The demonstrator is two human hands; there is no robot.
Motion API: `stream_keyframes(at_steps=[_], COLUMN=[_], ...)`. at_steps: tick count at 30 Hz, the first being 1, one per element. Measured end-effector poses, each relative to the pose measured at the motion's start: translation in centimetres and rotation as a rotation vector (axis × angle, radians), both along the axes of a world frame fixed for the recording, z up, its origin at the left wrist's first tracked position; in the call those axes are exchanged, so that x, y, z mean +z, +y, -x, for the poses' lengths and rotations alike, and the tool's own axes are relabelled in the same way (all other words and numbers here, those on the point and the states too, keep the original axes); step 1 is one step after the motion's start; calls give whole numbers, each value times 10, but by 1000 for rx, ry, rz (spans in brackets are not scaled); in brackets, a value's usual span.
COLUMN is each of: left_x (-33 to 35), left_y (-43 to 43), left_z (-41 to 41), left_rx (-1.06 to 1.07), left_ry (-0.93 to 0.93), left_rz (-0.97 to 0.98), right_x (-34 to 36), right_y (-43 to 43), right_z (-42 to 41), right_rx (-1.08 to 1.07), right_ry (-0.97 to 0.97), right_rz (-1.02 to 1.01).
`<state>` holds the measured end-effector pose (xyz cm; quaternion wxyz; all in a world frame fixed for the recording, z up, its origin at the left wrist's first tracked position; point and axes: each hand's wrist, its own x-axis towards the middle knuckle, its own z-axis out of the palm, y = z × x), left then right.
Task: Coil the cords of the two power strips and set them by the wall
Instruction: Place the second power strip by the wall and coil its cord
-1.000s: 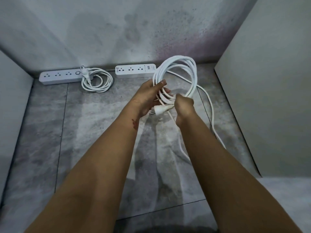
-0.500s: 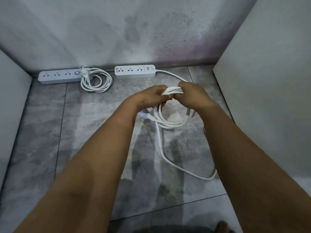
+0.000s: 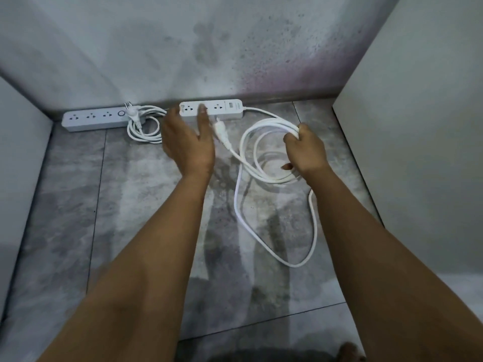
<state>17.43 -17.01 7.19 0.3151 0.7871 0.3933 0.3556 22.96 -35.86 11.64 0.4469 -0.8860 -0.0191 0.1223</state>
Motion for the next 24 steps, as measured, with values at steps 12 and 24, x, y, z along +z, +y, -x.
stream_keyframes(at_steps=[12,24], left_x=[4,28], left_y=[-47,-38], left_z=[0,-17], left_rx=[-880,-826], left_ry=[177,376], left_rz=[1185,724], right_x=[-15,-23], right_y=[9,15], right_z=[5,34], right_rx=[-507,-266], right_ry=[423,-194], right_rz=[-638,422])
